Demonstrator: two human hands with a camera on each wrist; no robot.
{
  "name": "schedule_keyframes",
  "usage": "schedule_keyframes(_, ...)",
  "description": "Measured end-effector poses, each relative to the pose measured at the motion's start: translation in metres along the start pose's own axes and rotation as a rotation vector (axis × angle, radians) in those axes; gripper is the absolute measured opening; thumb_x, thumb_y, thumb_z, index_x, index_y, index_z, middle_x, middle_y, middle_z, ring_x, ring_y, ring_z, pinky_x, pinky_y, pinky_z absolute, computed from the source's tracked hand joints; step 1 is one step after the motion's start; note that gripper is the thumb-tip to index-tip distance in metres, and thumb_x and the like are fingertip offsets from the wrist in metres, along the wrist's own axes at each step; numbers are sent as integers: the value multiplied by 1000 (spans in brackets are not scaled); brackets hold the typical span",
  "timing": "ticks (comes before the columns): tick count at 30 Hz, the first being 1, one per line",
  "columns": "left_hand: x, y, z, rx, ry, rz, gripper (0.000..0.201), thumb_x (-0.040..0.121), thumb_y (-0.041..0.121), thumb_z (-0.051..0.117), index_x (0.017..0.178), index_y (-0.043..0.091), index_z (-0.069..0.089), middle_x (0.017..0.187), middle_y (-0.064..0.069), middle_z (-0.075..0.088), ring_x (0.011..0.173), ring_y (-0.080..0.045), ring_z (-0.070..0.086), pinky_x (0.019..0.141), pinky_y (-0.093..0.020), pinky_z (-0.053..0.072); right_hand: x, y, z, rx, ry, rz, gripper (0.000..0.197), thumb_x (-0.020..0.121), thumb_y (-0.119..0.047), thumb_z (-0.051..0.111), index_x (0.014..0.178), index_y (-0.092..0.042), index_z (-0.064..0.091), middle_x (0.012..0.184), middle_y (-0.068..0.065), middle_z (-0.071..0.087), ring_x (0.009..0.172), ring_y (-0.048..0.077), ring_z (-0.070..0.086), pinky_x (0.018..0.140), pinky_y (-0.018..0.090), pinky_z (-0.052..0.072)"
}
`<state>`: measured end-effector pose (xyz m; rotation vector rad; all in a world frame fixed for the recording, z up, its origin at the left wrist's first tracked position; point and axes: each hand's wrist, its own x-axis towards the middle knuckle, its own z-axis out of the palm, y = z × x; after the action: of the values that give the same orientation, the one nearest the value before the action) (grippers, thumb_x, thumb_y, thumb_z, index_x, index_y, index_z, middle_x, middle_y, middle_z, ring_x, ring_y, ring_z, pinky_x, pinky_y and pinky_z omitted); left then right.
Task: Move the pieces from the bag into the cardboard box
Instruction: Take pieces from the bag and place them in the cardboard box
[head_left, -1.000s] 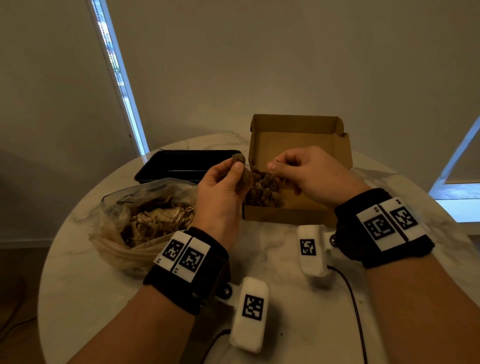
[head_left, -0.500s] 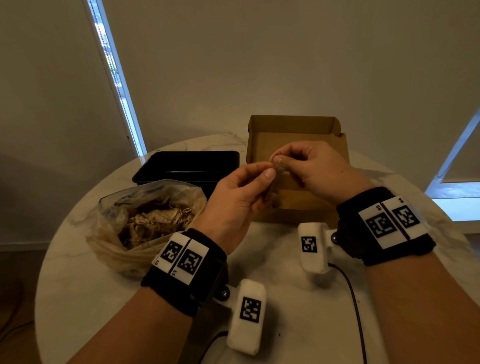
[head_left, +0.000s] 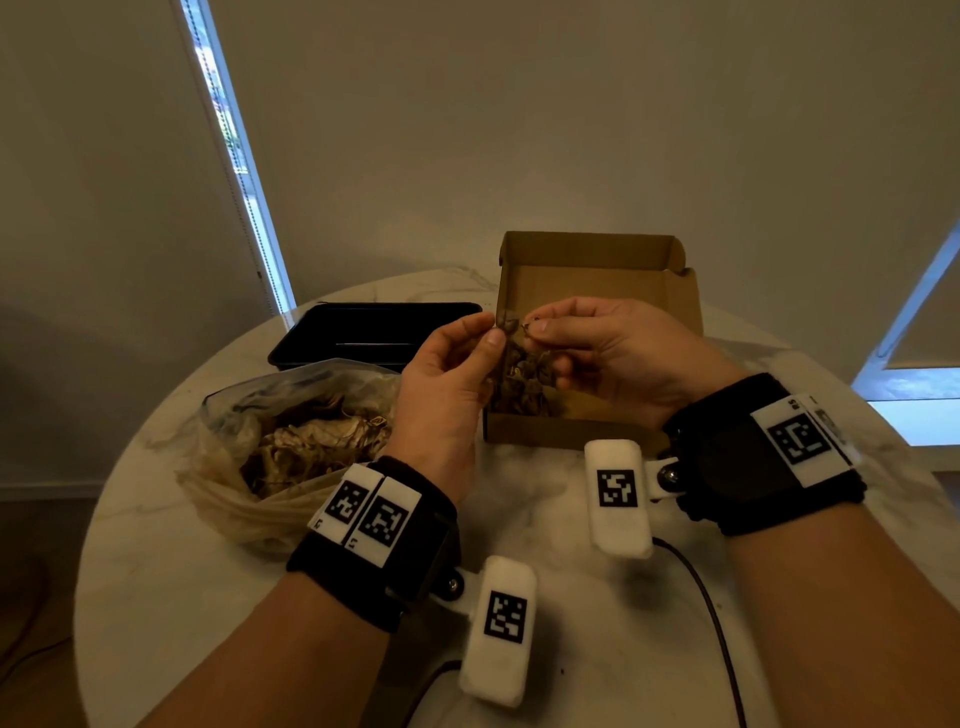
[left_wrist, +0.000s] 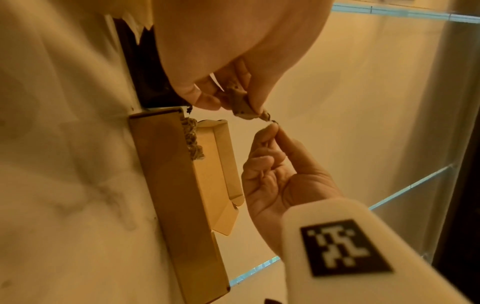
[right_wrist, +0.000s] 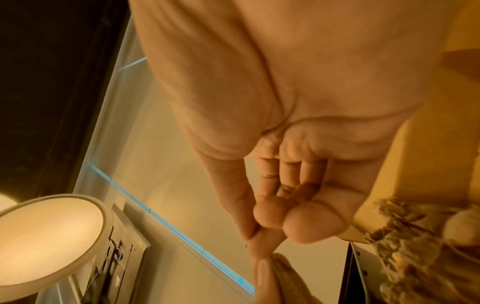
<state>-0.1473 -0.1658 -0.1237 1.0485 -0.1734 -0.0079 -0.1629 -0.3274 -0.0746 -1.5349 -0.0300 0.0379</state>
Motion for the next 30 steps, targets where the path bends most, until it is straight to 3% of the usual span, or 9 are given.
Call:
schedule_keyframes(3,0,-1,-1,92,16,63,21,94,8,67,115,12,69,102,-2,75,87,-7,72,69,-16,53,0,1,4,-94,13,-4,20,87,-13,76,106,-12,71,87,3,75,62,7,60,61,22,54)
schedule_keyframes(7,-2,0,2,153,-7,60,21,92,18,72,111,10,74,107,-9,77,104,-22,73,91,-35,57,0,1,6,-296,52,-23,18,88,-17,77,105,-14,74,88,1,72,64,6,60,65,24,53)
schedule_keyframes(10,-4,1,4,160,-38,18,24,93,22,71,111,6,74,107,-13,77,106,-25,72,96,-40,57,-1,-1,4,-408,94,-44,10,91,-19,74,99,-13,74,83,1,71,67,9,62,65,25,54)
schedule_keyframes(14,1,-3,-1,243,33,5,18,94,22,71,108,13,75,103,-6,78,97,-16,74,78,-24,57,-4,-6,-4,-609,199,-88,0,92,-20,73,92,-20,73,85,-3,70,69,6,63,64,23,52)
schedule_keyframes(17,7,-9,-8,335,97,-57,22,97,12,66,118,17,70,108,-1,74,94,-11,72,67,-15,56,-3,-7,-10,-772,221,-63,7,92,-23,74,88,-27,69,89,-8,66,80,6,58,66,24,43)
schedule_keyframes(20,9,-16,-9,408,91,-144,36,96,4,64,130,15,62,118,-3,68,108,-18,68,93,-34,58,-1,-8,-7,-923,143,38,9,91,-24,74,92,-30,67,92,-9,63,81,2,52,62,23,36)
schedule_keyframes(22,10,-20,-9,458,72,-186,41,94,-1,63,132,15,60,120,-6,67,111,-22,66,99,-40,56,0,-7,-4,-1001,91,97,12,91,-24,74,91,-32,64,91,-10,62,80,2,52,61,23,36)
schedule_keyframes(26,14,-26,-12,544,38,-231,43,90,-1,63,130,16,62,114,-10,70,104,-23,68,78,-34,55,3,-3,1,-1054,85,122,12,92,-22,74,91,-31,65,91,-7,67,81,7,60,59,22,39)
schedule_keyframes(30,13,-26,-11,559,21,-250,38,92,1,61,125,18,62,110,-8,71,98,-20,67,70,-26,48,7,-1,6,-1072,113,132,13,91,-21,75,93,-31,67,97,-4,69,91,14,65,71,27,47)
